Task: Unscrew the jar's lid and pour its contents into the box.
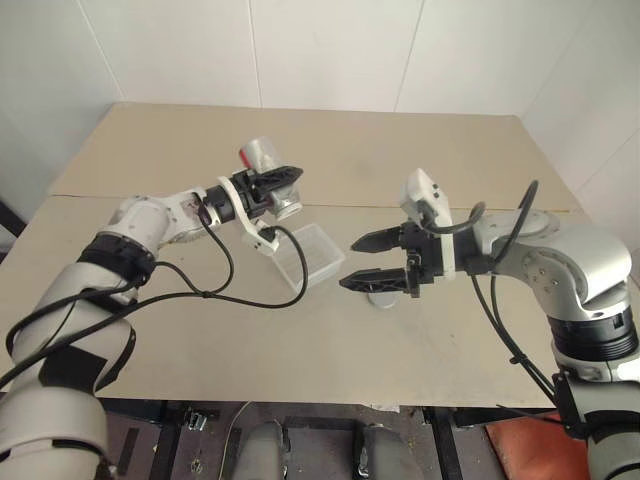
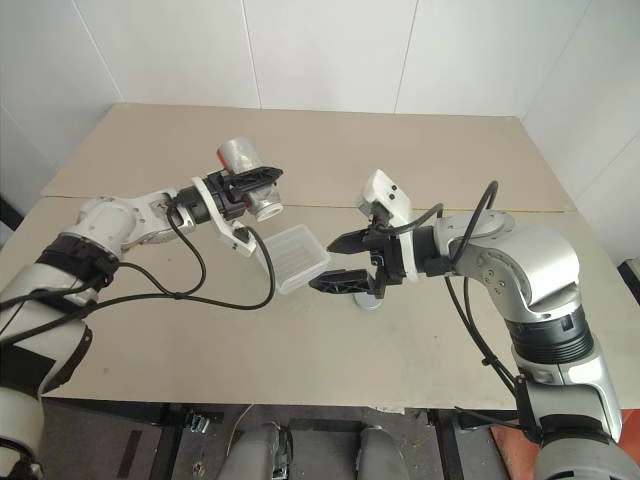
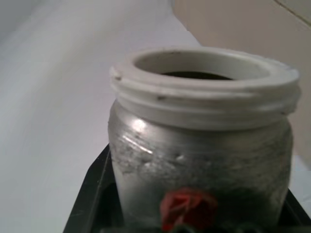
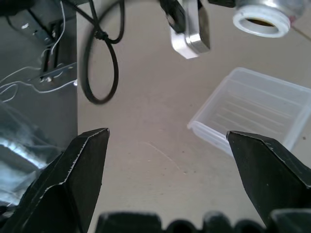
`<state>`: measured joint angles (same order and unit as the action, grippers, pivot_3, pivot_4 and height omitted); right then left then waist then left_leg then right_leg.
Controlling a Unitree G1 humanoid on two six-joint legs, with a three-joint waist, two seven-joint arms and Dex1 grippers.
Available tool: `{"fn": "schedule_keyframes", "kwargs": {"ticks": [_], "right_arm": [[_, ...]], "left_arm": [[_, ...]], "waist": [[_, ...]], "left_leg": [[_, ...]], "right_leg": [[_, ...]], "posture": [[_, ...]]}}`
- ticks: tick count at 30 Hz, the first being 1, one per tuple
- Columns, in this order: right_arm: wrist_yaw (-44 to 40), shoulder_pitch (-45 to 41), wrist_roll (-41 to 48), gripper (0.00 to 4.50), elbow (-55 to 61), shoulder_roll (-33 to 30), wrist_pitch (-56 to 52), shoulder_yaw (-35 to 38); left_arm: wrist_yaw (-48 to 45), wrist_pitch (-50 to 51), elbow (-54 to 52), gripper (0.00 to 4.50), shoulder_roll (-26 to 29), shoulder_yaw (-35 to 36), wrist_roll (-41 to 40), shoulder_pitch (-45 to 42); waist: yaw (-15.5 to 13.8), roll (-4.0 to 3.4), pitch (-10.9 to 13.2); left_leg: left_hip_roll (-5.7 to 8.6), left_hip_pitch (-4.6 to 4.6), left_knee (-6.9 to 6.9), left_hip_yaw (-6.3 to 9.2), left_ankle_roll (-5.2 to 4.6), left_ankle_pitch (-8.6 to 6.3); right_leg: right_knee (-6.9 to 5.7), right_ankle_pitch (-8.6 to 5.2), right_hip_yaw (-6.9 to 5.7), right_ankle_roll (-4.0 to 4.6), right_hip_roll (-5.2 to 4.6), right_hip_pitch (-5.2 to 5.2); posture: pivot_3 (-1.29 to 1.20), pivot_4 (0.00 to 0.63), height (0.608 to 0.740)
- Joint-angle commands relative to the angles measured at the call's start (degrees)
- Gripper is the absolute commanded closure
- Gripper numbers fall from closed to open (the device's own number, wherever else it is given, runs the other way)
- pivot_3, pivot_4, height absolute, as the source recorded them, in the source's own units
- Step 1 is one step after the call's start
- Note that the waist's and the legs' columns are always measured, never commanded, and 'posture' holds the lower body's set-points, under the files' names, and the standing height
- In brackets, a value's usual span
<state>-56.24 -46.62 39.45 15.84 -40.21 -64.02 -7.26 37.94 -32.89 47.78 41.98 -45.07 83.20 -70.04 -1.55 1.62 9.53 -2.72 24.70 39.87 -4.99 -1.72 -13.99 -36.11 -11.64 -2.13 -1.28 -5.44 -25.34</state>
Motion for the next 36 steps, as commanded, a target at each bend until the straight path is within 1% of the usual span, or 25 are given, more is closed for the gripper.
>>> {"fn": "schedule_keyframes", "kwargs": {"ticks": [1, 4, 8, 11, 12, 16, 17, 18, 19, 20, 22, 23, 25, 26, 27, 28, 29, 31, 33, 34, 36], "right_arm": [[-1.0, -2.9, 1.5, 0.02, -0.8, 0.1, 0.7, 1.9], [-1.0, -2.8, 1.8, 0.02, -0.6, 0.5, 1.1, 2.4], [-0.1, -1.9, 2.4, 0.02, 0.6, 1.1, 1.3, 3.5], [0.4, -1.2, 2.7, 0.02, 1.4, 1.2, 1.5, 4.0], [0.6, -1.0, 2.9, 0.02, 1.7, 1.3, 1.5, 4.3], [1.1, 0.1, 3.4, 0.02, 2.9, 0.8, 1.6, 5.1], [1.4, 0.5, 3.3, 0.02, 3.2, 0.8, 2.0, 5.2], [1.6, 0.8, 3.0, 0.02, 3.5, 0.8, 2.5, 5.3], [1.8, 1.0, 2.8, 0.02, 3.7, 0.7, 2.9, 5.3], [1.9, 1.4, 2.5, 0.02, 3.9, 0.7, 3.6, 5.4], [2.0, 2.0, 2.3, 0.02, 4.1, 0.7, 4.7, 5.7], [2.0, 2.3, 2.3, 0.02, 4.2, 0.6, 5.2, 5.8], [2.3, 2.6, 1.9, 0.02, 4.0, 0.9, 6.4, 5.6], [2.4, 2.7, 1.8, 0.02, 4.0, 1.0, 6.8, 5.6], [2.6, 2.8, 1.6, 0.02, 3.9, 1.2, 7.3, 5.5], [2.8, 2.9, 1.5, 0.02, 3.8, 1.3, 7.6, 5.5], [3.0, 3.0, 1.4, 0.02, 3.7, 1.4, 7.9, 5.5], [3.2, 3.1, 1.4, 0.02, 3.5, 1.6, 8.2, 5.5], [3.7, 3.2, 1.3, 0.02, 3.4, 2.1, 8.6, 5.5], [3.8, 3.2, 1.3, 0.02, 3.2, 2.3, 8.7, 5.5], [4.3, 3.2, 1.4, 0.02, 2.9, 2.7, 8.9, 5.7]], "left_arm": [[9.0, 8.0, 4.3, 2.56, -2.8, -5.9, 7.7, -4.0], [12.0, 11.2, 6.5, 2.56, -5.0, -9.7, 10.7, -5.6], [12.2, 12.0, 8.4, 2.56, -6.7, -11.7, 10.5, -6.8], [12.2, 11.3, 9.4, 2.56, -7.0, -12.1, 9.4, -7.0], [11.8, 10.5, 9.5, 2.56, -6.8, -11.9, 8.6, -6.9], [8.0, 4.1, 8.9, 2.56, -5.0, -7.9, 0.8, -5.4], [4.9, 0.3, 9.0, 2.56, -4.2, -4.5, -5.1, -4.1], [-1.8, -3.5, 9.5, 2.56, -3.9, 1.0, -14.4, -2.0], [-7.0, -5.9, 9.5, 2.56, -3.6, 4.9, -21.0, -0.4], [-13.3, -9.8, 9.3, 2.56, -3.8, 9.7, -30.3, 2.1], [-26.5, -12.0, 5.5, 2.56, -4.1, 17.4, -47.1, 7.7], [-32.1, -11.8, 3.2, 2.56, -4.2, 20.1, -52.9, 9.9], [-48.5, -0.2, -9.4, 2.56, -5.4, 27.9, -74.8, 19.5], [-54.9, 5.3, -15.2, 2.56, -5.5, 30.7, -82.9, 23.5], [-58.8, 11.2, -20.9, 2.56, -6.0, 33.7, -90.2, 27.3], [-61.1, 19.6, -26.8, 2.56, -6.4, 36.7, -97.1, 30.5], [-62.1, 24.9, -31.1, 2.56, -7.1, 39.3, -101.9, 33.0], [-63.6, 33.5, -36.6, 2.56, -7.7, 43.0, -107.9, 36.0], [-64.3, 39.8, -39.3, 2.56, -8.5, 45.7, -111.9, 38.8], [-64.5, 41.4, -40.1, 2.56, -9.1, 46.6, -112.6, 40.1], [-65.7, 43.5, -40.7, 2.56, -10.4, 47.6, -113.4, 42.0]], "waist": [[0.0, 0.0, 0.0], [0.0, 0.0, 0.0], [0.1, 0.01, 0.0], [0.2, 0.01, 0.0], [0.2, 0.01, 0.0], [0.3, 0.01, 0.0], [0.5, 0.01, 0.0], [0.6, 0.01, 0.0], [0.7, 0.0, 0.0], [0.9, 0.01, 0.0], [1.1, -0.02, 0.0], [1.1, -0.01, 0.0], [1.3, -0.02, 0.0], [1.4, -0.02, 0.0], [1.5, -0.02, 0.0], [1.7, -0.02, 0.0], [1.8, -0.02, 0.0], [1.6, -0.02, 0.0], [1.6, -0.02, 0.0], [1.6, -0.02, 0.0], [1.6, -0.03, 0.0]], "left_leg": [[0.0, 0.05, 0.0, -0.02, 0.0, 0.0], [-0.01, 0.15, -0.01, -0.02, -0.01, -0.01], [0.0, 0.6, 0.04, -0.03, 0.03, 0.02], [0.0, 0.63, 0.04, -0.05, 0.12, 0.08], [0.0, 0.63, 0.04, -0.05, 0.11, 0.08], [-0.01, 0.63, 0.07, -0.04, 0.09, 0.06], [-0.01, 0.63, 0.08, -0.05, 0.09, 0.06], [-0.01, 0.62, 0.08, -0.05, 0.08, 0.06], [-0.01, 0.62, 0.08, -0.05, 0.09, 0.06], [-0.02, 0.61, 0.08, -0.07, 0.1, 0.07], [-0.05, 0.6, 0.12, -0.07, 0.17, 0.11], [-0.06, 0.58, 0.13, -0.09, 0.37, 0.23], [-0.06, 0.59, 0.19, -0.09, 0.41, 0.25], [-0.07, 0.59, 0.29, -0.08, 0.41, 0.25], [-0.09, 0.6, 0.34, -0.06, 0.4, 0.25], [-0.09, 0.59, 0.36, -0.05, 0.39, 0.24], [-0.09, 0.59, 0.42, -0.02, 0.4, 0.25], [-0.08, 0.59, 0.53, 0.06, 0.24, 0.16], [-0.06, 0.54, 0.56, 0.15, 0.09, 0.09], [-0.05, 0.38, 0.56, 0.16, 0.08, 0.09], [-0.06, -0.26, 0.49, 0.14, 0.05, 0.07]], "right_leg": [[-0.01, 0.0, 0.0, -0.01, 0.0, -0.05], [0.02, -0.01, -0.02, -0.03, 0.01, -0.14], [-0.06, -0.01, -0.02, -0.04, 0.0, -0.63], [-0.09, -0.01, -0.02, -0.04, 0.0, -0.7], [-0.09, -0.01, -0.01, -0.04, 0.0, -0.7], [-0.12, -0.01, -0.01, -0.03, -0.02, -0.7], [-0.12, -0.01, -0.01, -0.03, -0.03, -0.7], [-0.13, -0.01, 0.0, -0.03, -0.05, -0.7], [-0.14, -0.01, 0.0, -0.03, -0.06, -0.7], [-0.15, -0.01, 0.01, -0.03, -0.07, -0.71], [-0.17, 0.0, 0.01, -0.02, -0.08, -0.71], [-0.18, 0.0, 0.01, -0.02, -0.09, -0.71], [-0.21, 0.0, 0.02, -0.02, -0.09, -0.71], [-0.33, -0.01, 0.07, -0.02, -0.08, -0.71], [-0.32, -0.01, 0.08, -0.03, -0.08, -0.7], [-0.37, -0.01, 0.11, -0.03, -0.08, -0.69], [-0.44, -0.01, 0.13, -0.03, -0.07, -0.69], [-0.59, -0.01, 0.13, -0.04, -0.03, -0.68], [-0.64, 0.0, 0.09, -0.03, 0.0, -0.59], [-0.64, 0.0, 0.09, -0.03, 0.0, -0.43], [-0.51, -0.02, 0.08, -0.03, 0.01, 0.18]], "posture": [[0.0, 0.15, 0.74], [0.0, 0.15, 0.74], [0.0, 0.15, 0.74], [0.0, 0.15, 0.74], [0.0, 0.15, 0.74], [0.0, 0.15, 0.74], [0.0, 0.15, 0.74], [0.0, 0.15, 0.74], [0.0, 0.15, 0.74], [0.0, 0.15, 0.74], [0.0, 0.15, 0.74], [0.0, 0.15, 0.74], [0.0, 0.15, 0.74], [0.0, 0.15, 0.74], [0.0, 0.15, 0.74], [0.0, 0.15, 0.74], [0.0, 0.15, 0.74], [0.0, 0.15, 0.74], [0.0, 0.15, 0.74], [0.0, 0.15, 0.74], [0.0, 0.15, 0.74]]}}
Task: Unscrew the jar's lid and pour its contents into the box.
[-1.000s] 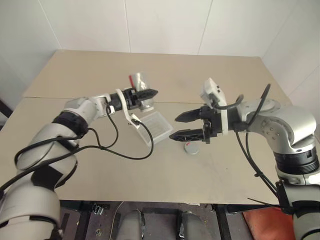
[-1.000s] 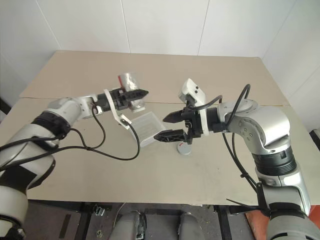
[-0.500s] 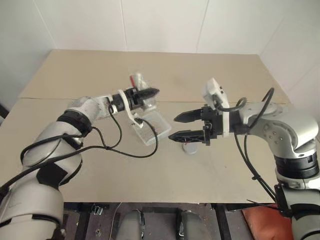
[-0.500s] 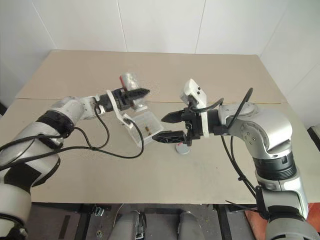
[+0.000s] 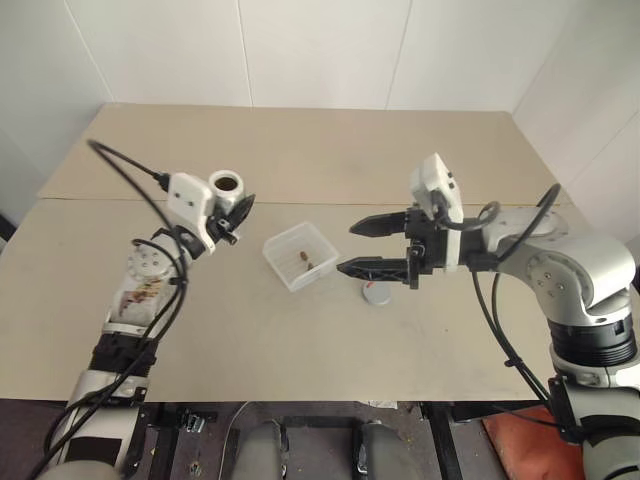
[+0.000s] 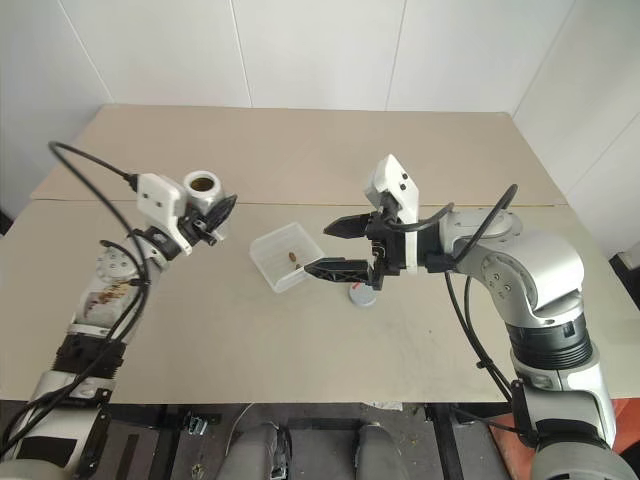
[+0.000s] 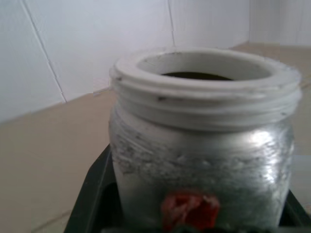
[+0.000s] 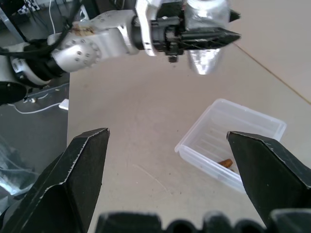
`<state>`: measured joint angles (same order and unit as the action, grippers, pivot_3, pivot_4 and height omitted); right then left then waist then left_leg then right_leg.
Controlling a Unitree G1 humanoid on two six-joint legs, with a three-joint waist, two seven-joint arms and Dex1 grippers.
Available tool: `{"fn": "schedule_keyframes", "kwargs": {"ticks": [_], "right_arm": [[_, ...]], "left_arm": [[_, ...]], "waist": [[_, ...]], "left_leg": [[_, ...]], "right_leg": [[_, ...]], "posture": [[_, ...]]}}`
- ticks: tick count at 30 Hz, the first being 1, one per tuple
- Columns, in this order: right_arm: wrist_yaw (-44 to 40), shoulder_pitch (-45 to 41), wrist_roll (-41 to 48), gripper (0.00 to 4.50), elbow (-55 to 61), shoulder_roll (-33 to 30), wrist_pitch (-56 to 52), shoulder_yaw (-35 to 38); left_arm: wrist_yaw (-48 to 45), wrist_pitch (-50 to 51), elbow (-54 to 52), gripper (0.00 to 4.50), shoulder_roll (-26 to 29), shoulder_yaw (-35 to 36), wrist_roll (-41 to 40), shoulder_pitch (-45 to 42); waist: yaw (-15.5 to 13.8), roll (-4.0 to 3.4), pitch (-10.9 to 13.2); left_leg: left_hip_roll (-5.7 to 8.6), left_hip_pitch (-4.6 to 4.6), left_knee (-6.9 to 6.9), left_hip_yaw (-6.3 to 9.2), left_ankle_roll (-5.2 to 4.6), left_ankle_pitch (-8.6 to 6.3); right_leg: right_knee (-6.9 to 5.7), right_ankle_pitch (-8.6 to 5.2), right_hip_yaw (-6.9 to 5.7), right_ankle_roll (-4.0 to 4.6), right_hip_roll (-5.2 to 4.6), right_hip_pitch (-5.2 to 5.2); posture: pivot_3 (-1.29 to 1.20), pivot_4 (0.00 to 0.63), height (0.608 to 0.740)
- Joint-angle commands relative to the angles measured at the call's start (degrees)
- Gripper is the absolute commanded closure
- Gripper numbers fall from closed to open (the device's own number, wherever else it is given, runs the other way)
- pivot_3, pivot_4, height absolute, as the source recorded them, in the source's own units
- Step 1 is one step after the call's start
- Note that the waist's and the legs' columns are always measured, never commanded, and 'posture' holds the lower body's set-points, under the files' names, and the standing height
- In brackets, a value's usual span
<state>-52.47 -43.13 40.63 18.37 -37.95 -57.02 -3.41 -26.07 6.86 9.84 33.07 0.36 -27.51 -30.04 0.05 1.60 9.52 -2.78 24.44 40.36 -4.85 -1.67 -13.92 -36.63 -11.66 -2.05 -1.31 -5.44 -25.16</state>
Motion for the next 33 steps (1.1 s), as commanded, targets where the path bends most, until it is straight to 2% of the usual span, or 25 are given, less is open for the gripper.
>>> {"fn": "schedule_keyframes", "kwargs": {"ticks": [1, 4, 11, 13, 16, 19, 22, 27, 30, 33], "right_arm": [[0.6, -0.3, 0.3, 0.02, 0.2, 0.6, 2.1, 1.9], [1.0, -0.5, 0.2, 0.02, 0.0, 1.1, 2.4, 1.7], [1.3, -0.2, 0.8, 0.02, 1.2, 1.2, 2.3, 1.9], [1.3, 0.1, 0.7, 0.0, 1.6, 1.0, 2.5, 1.8], [1.3, 0.3, 0.5, 0.0, 1.9, 0.9, 2.7, 1.7], [1.5, 0.5, 0.4, 0.0, 2.0, 0.8, 2.8, 1.7], [1.2, 1.2, 0.4, 0.0, 2.5, 0.0, 3.0, 2.0], [-0.6, 2.8, 0.3, 0.0, 2.0, -2.2, 4.4, 3.1], [-2.3, 4.0, -0.3, 0.0, 0.9, -4.1, 6.1, 3.8], [-3.7, 5.3, -1.3, 0.0, -0.1, -5.7, 8.2, 4.2]], "left_arm": [[-1.8, 3.7, -2.3, 2.56, -2.5, 2.5, -2.3, 2.6], [-3.1, -0.1, 2.0, 2.56, -5.5, 2.5, 0.7, 3.8], [-5.1, -6.9, 10.2, 2.56, -8.4, 2.5, 7.4, 3.4], [-5.4, -7.4, 10.8, 1.84, -8.5, 2.7, 8.4, 3.5], [-5.8, -7.2, 9.9, 1.09, -8.3, 3.2, 9.0, 4.3], [-6.1, -6.0, 6.9, 0.09, -7.0, 4.3, 9.2, 5.9], [-8.5, -2.2, -0.7, 0.04, -3.1, 7.4, 6.6, 9.7], [-16.3, 8.1, -18.2, 0.04, 7.0, 14.1, -2.0, 20.4], [-23.2, 14.0, -27.3, 0.04, 13.9, 21.4, -9.2, 28.7], [-30.0, 15.2, -31.2, 0.04, 18.0, 28.9, -14.0, 33.9]], "waist": [[0.0, -0.01, 0.0], [-0.2, -0.01, 0.0], [-0.4, -0.01, 0.0], [-0.4, -0.01, 0.0], [-0.5, -0.01, 0.0], [-0.5, -0.01, 0.0], [-0.2, -0.01, 0.0], [0.5, -0.01, 0.0], [0.5, -0.02, 0.0], [0.4, -0.01, 0.0]], "left_leg": [[0.0, -0.33, -0.06, -0.01, -0.02, -0.02], [-0.02, -0.82, -0.17, 0.01, -0.01, -0.03], [-0.02, -0.78, -0.3, -0.01, -0.01, -0.02], [-0.01, -0.79, -0.34, -0.02, -0.01, -0.02], [-0.02, -0.79, -0.34, -0.01, -0.01, -0.02], [-0.02, -0.77, -0.37, -0.01, -0.01, -0.03], [-0.04, -0.74, -0.42, -0.01, -0.01, -0.03], [-0.09, -0.68, -0.54, 0.08, 0.0, -0.03], [-0.09, -0.71, -0.55, 0.14, 0.0, -0.03], [-0.09, -0.74, -0.55, 0.14, 0.0, -0.04]], "right_leg": [[0.31, -0.01, 0.0, 0.0, 0.0, 0.32], [0.53, 0.0, -0.07, 0.03, 0.02, 0.87], [0.59, 0.03, -0.05, 0.07, 0.04, 0.81], [0.61, 0.03, -0.05, 0.07, 0.03, 0.81], [0.61, 0.03, -0.06, 0.07, 0.03, 0.81], [0.64, 0.03, -0.06, 0.07, 0.02, 0.8], [0.65, 0.03, -0.05, 0.07, 0.02, 0.74], [0.67, 0.01, 0.01, 0.09, 0.0, 0.58], [0.67, 0.0, 0.05, 0.1, -0.07, 0.57], [0.66, -0.04, 0.03, 0.14, -0.08, 0.57]], "posture": [[0.0, 0.15, 0.74], [0.0, 0.15, 0.74], [0.0, 0.15, 0.74], [0.0, 0.15, 0.74], [0.0, 0.15, 0.74], [0.0, 0.15, 0.74], [0.0, 0.15, 0.74], [0.0, 0.15, 0.74], [0.0, 0.15, 0.74], [0.0, 0.15, 0.74]]}}
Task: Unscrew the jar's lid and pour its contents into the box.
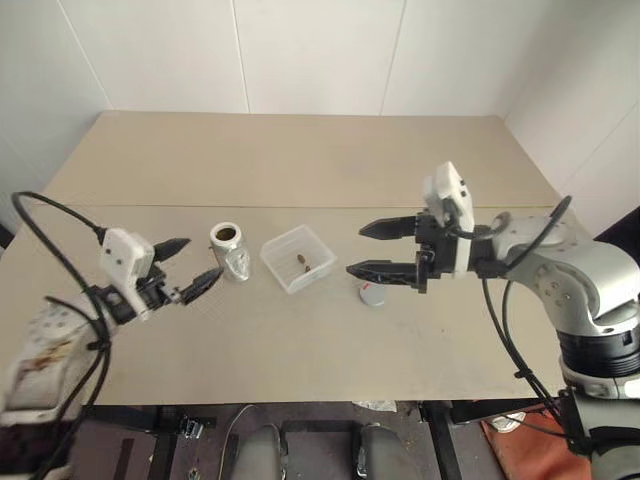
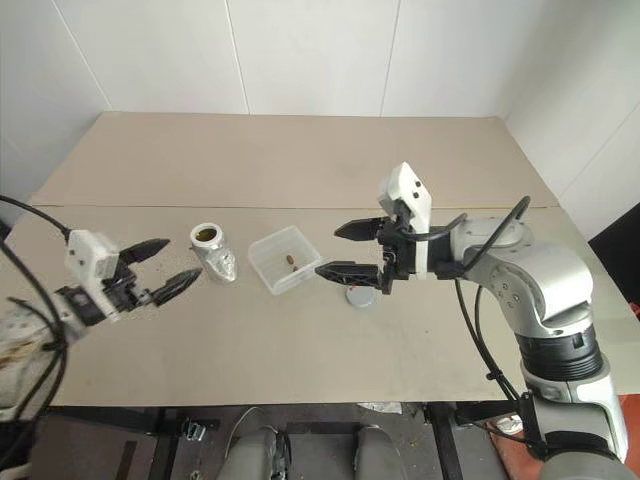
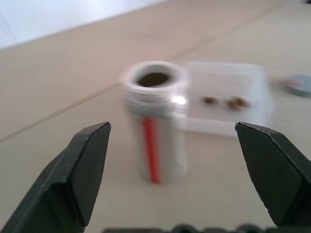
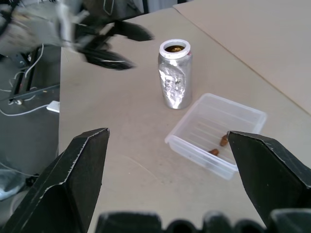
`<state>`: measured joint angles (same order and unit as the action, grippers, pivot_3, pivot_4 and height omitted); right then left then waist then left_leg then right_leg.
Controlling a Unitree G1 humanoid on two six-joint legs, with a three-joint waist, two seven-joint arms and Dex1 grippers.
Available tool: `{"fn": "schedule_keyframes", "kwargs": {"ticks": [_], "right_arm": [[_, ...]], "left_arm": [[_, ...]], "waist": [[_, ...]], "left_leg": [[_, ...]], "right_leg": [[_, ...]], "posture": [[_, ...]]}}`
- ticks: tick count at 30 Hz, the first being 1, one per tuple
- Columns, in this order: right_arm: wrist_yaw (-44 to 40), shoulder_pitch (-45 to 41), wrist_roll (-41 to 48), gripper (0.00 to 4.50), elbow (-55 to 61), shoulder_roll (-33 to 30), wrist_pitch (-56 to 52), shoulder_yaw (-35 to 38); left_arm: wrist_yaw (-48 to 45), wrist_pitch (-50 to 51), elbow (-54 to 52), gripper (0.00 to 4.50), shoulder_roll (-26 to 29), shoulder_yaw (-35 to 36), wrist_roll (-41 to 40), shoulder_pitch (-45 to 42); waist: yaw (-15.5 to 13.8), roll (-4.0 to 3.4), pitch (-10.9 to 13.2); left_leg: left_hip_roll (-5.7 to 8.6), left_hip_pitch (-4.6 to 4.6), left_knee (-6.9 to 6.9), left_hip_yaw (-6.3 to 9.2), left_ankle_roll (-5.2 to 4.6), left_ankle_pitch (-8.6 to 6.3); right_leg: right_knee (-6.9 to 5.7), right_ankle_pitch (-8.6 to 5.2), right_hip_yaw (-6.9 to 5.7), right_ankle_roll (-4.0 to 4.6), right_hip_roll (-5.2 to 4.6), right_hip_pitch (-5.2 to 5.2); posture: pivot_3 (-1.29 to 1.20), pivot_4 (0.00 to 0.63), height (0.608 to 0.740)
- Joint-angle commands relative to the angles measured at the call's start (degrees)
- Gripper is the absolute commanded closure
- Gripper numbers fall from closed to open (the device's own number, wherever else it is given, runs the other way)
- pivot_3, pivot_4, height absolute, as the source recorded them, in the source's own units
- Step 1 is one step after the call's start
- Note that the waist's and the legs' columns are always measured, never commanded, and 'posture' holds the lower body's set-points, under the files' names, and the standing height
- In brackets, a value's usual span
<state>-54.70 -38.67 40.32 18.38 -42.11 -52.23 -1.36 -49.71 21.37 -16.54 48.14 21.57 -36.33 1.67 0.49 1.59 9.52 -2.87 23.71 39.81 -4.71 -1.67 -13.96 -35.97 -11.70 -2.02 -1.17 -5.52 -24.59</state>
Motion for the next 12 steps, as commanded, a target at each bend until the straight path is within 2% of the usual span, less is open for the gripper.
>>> {"fn": "schedule_keyframes", "kwargs": {"ticks": [1, 4, 7, 12], "right_arm": [[-2.8, 1.7, -1.9, 0.0, -1.1, -2.6, 5.1, 2.4], [-5.9, 6.6, -5.1, 0.0, -3.1, -3.9, 13.4, 3.7], [-7.4, 9.8, -6.8, 0.0, -4.5, -4.2, 18.1, 4.6], [-7.1, 13.2, -7.5, 0.0, -4.1, -5.4, 18.2, 5.3]], "left_arm": [[-7.3, 0.7, -5.9, 0.04, 3.4, 8.8, -6.0, 2.8], [-14.4, 0.1, -4.9, 0.04, 6.1, 12.3, -7.8, 4.2], [-19.3, -1.5, -2.4, 0.04, 7.1, 12.9, -7.3, 4.4], [-19.1, -3.9, -1.9, 0.04, 4.8, 11.3, -4.9, 3.8]], "waist": [[-0.2, 0.0, 0.0], [-0.8, 0.0, 0.0], [-0.9, -0.03, 0.0], [-0.8, -0.03, 0.0]], "left_leg": [[-0.01, -0.01, 0.0, -0.02, 0.01, 0.0], [0.04, -0.02, 0.0, -0.15, 0.02, 0.0], [0.05, -0.04, -0.01, -0.26, 0.02, 0.0], [0.0, -0.04, -0.05, -0.29, 0.03, 0.0]], "right_leg": [[-0.01, -0.02, -0.02, 0.03, 0.01, -0.01], [0.05, -0.08, -0.07, 0.08, 0.02, 0.03], [0.07, -0.1, -0.06, 0.08, 0.04, 0.03], [0.07, -0.12, -0.02, 0.11, 0.11, 0.01]], "posture": [[0.0, 0.15, 0.74], [0.0, 0.15, 0.74], [0.0, 0.15, 0.74], [0.0, 0.15, 0.74]]}}
